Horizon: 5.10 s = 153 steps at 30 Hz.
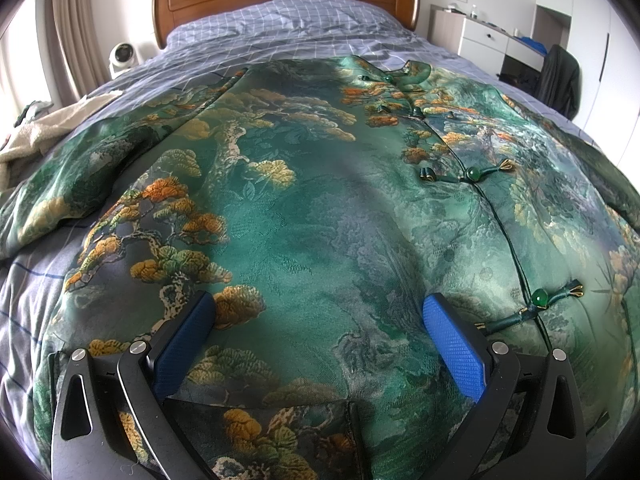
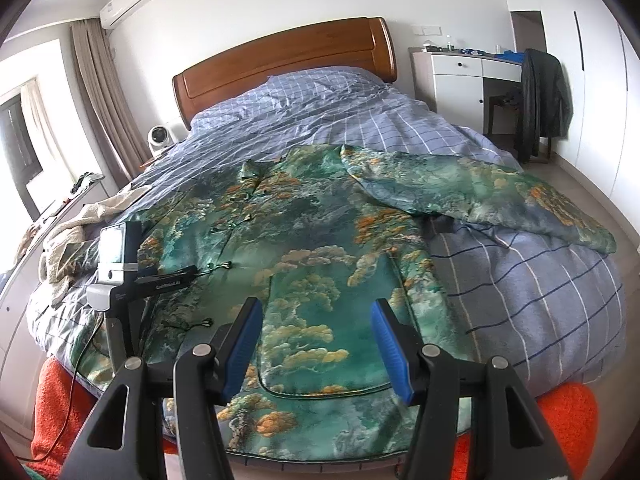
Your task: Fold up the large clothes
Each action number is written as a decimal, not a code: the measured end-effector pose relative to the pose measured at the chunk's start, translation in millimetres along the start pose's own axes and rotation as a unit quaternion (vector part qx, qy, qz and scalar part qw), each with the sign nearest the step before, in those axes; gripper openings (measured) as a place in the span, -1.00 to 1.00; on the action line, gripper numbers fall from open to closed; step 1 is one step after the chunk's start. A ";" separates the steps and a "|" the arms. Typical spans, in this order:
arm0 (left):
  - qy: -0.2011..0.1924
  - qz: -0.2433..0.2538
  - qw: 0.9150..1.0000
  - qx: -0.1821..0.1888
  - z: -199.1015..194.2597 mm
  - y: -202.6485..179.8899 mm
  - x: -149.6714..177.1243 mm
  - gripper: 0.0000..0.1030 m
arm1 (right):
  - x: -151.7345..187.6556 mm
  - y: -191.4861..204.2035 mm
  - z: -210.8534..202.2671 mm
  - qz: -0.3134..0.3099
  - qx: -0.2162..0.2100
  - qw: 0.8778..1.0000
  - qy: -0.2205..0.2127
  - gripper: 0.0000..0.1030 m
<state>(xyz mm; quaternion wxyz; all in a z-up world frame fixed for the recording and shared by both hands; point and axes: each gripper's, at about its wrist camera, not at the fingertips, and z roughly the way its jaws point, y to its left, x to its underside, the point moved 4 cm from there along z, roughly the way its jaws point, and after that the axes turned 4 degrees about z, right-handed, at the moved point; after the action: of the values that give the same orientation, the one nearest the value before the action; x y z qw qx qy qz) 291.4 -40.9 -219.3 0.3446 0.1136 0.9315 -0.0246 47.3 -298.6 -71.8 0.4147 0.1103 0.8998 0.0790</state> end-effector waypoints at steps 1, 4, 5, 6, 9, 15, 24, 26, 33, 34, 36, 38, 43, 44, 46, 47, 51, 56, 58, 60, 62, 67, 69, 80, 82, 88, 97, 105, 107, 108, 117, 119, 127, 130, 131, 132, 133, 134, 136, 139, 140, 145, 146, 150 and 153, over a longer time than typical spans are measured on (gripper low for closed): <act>0.000 0.000 1.000 0.000 0.0 0.0 0.4 0.99 | 0.4 -1.5 0.8 0.002 0.001 1.000 0.003 0.12; 0.000 0.000 1.000 0.000 -0.1 0.0 0.4 0.99 | 0.7 -4.1 1.9 0.009 0.001 1.000 0.007 0.12; 0.000 0.000 1.000 0.000 -0.1 0.0 0.2 0.99 | 0.3 -3.3 1.8 0.010 0.000 1.000 0.008 0.12; 0.000 0.000 1.000 0.000 -0.1 0.0 0.6 0.99 | 0.0 -2.2 1.5 0.009 0.000 1.000 0.007 0.12; 0.000 0.000 1.000 0.000 -0.1 0.1 0.1 0.99 | -2.7 4.2 -0.8 -0.002 -0.002 1.000 0.002 0.12; 0.000 0.000 1.000 0.000 -0.2 0.0 0.2 0.99 | -5.1 3.4 -2.7 -0.010 0.001 1.000 0.002 0.12; -0.001 0.001 1.000 -0.002 0.2 -0.6 0.3 0.99 | -15.4 -27.8 -9.8 0.027 0.020 0.999 -0.005 0.12; -0.001 0.000 1.000 0.000 -0.6 -0.4 0.8 0.99 | -19.5 -41.1 -7.8 0.041 0.018 0.999 0.001 0.12; 0.001 -0.002 1.000 0.001 -0.6 -0.4 0.4 0.99 | -58.5 -141.8 4.0 0.129 0.051 0.990 -0.021 0.12; 0.001 -0.002 1.000 0.000 -0.4 -1.1 0.9 0.99 | -60.1 -158.5 9.9 0.148 0.053 0.987 -0.017 0.12; 0.007 -0.006 1.000 0.004 -1.3 -1.9 1.6 0.99 | -56.9 -205.8 30.8 0.225 0.049 0.973 0.007 0.12; 0.023 -0.007 1.000 0.004 0.3 -1.4 2.5 0.99 | -47.7 -240.8 45.5 0.300 0.032 0.953 0.013 0.12; 0.062 0.015 0.998 0.012 1.6 -4.7 0.0 0.99 | -37.6 -306.9 56.0 0.423 0.031 0.905 -0.046 0.12; 0.064 0.016 0.998 0.020 -1.1 -3.7 -0.6 0.99 | -37.4 -319.6 57.1 0.444 0.034 0.893 -0.062 0.12; 0.058 0.001 0.998 0.030 -9.8 1.6 0.9 0.99 | -38.1 -338.1 60.3 0.475 0.039 0.875 -0.084 0.12; 0.054 -0.011 0.998 0.031 -16.7 5.4 3.4 0.99 | -39.1 -346.9 62.6 0.491 0.041 0.865 -0.095 0.12; 0.036 -0.024 0.998 0.040 -48.3 14.1 18.2 0.99 | -53.1 -361.7 70.0 0.504 0.049 0.853 -0.122 -0.16; 0.003 -0.001 1.000 0.023 -88.0 21.3 29.0 0.99 | -106.3 -321.4 52.1 0.385 0.115 0.905 -0.140 -0.71; -0.011 0.002 1.000 0.007 -99.8 26.8 32.7 0.99 | -138.7 -276.5 42.0 0.298 0.110 0.936 -0.149 -0.71; -0.020 -0.011 1.000 0.001 -106.5 33.3 34.8 0.99 | -169.8 -207.2 36.9 0.183 0.089 0.968 -0.149 -0.72; -0.025 -0.025 0.999 0.005 -109.4 36.8 33.7 0.99 | -184.7 -148.4 38.0 0.100 0.060 0.983 -0.140 -0.74; -0.031 -0.052 0.998 0.009 -118.0 44.7 37.3 0.99 | -174.9 -3.1 80.8 -0.042 -0.018 0.996 -0.075 -0.79; -0.029 -0.054 0.998 0.006 -119.5 46.6 40.0 0.99 | -153.0 37.3 113.8 -0.071 -0.035 0.996 -0.034 -0.79; -0.037 -0.088 0.991 0.094 -119.3 43.9 36.5 0.99 | -20.1 109.6 174.3 -0.130 -0.085 0.981 0.113 0.46; -0.041 -0.108 0.983 0.146 -116.3 36.8 23.9 0.99 | -11.3 114.6 155.6 -0.138 -0.105 0.978 0.114 0.46; 0.005 -0.109 0.960 0.260 -63.8 -9.6 -29.1 0.96 | 17.6 82.9 93.6 -0.104 -0.134 0.980 0.108 0.46; 0.095 -0.044 0.967 0.231 2.5 -75.1 -56.4 -0.64 | 32.4 40.5 47.7 -0.019 -0.134 0.987 0.086 0.46; 0.032 0.005 0.978 0.206 -47.0 -79.1 -80.4 -0.87 | 24.2 7.4 34.5 0.031 -0.105 0.992 0.057 0.46; 0.010 0.008 0.980 0.199 -50.2 -63.4 -102.1 -0.87 | 15.1 6.2 34.4 0.024 -0.102 0.993 0.049 0.46; 0.002 0.004 0.981 0.193 -49.1 -51.4 -114.7 -0.87 | 9.2 6.2 34.2 0.018 -0.102 0.994 0.045 0.46; 0.033 -0.064 0.990 0.122 12.5 51.9 -113.2 -0.86 | -113.6 -14.6 84.2 -0.041 -0.039 0.998 -0.012 0.46; 0.035 -0.077 0.989 0.124 16.5 63.9 -96.4 -0.85 | -133.7 -17.3 115.8 -0.034 -0.033 0.999 0.007 0.33; 0.030 -0.050 0.993 0.104 34.1 66.0 -78.7 -0.80 | -195.6 -9.1 253.7 0.003 -0.034 0.996 0.080 -0.26; 0.032 -0.069 0.991 0.114 43.5 68.8 -69.0 -0.79 | -200.2 -11.1 297.3 0.029 -0.037 0.994 0.103 -0.26; 0.028 -0.073 0.990 0.119 44.3 69.7 -65.8 -0.79 | -198.3 -13.2 311.3 0.039 -0.038 0.992 0.116 -0.27; 0.025 -0.076 0.989 0.122 43.9 69.9 -63.9 -0.79 | -193.6 -16.4 327.1 0.049 -0.036 0.989 0.135 -0.29; 0.023 -0.077 0.989 0.123 43.8 69.5 -63.8 -0.78 | -186.6 -19.2 340.8 0.057 -0.032 0.986 0.154 -0.31; 0.022 -0.077 0.989 0.125 44.1 69.3 -63.7 -0.78 | -178.5 -22.6 352.9 0.064 -0.028 0.982 0.176 -0.32; 0.021 -0.076 0.989 0.125 44.2 69.2 -63.3 -0.78 | -169.8 -25.5 363.5 0.067 -0.026 0.980 0.186 -0.32; 0.017 -0.075 0.989 0.124 44.9 68.7 -62.4 -0.78 | -168.3 -22.9 357.6 0.060 -0.026 0.981 0.183 -0.32; 0.016 -0.075 0.989 0.123 44.3 68.7 -61.6 -0.77 | -167.5 -22.4 352.2 0.061 -0.028 0.981 0.182 -0.31; 0.012 -0.072 0.990 0.119 45.0 68.0 -61.2 -0.76 | -142.7 -20.3 308.8 0.041 -0.059 0.979 0.192 -0.31; 0.011 -0.071 0.990 0.119 45.3 67.9 -61.0 -0.76 | -133.1 -21.2 298.1 0.033 -0.060 0.979 0.194 -0.31; 0.011 -0.068 0.991 0.114 45.4 66.9 -61.0 -0.76 | -108.0 -26.1 259.8 0.028 -0.053 0.981 0.186 -0.31; 0.009 -0.061 0.992 0.107 46.1 64.8 -60.8 -0.75 | -100.1 -25.5 261.5 0.015 -0.048 0.982 0.184 -0.31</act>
<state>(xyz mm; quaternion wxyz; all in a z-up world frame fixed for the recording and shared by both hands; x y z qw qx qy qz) 380.3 4.6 -212.9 0.3200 0.0926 0.9318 -0.1440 306.9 -336.4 -173.1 0.2460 0.0872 0.9540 0.1472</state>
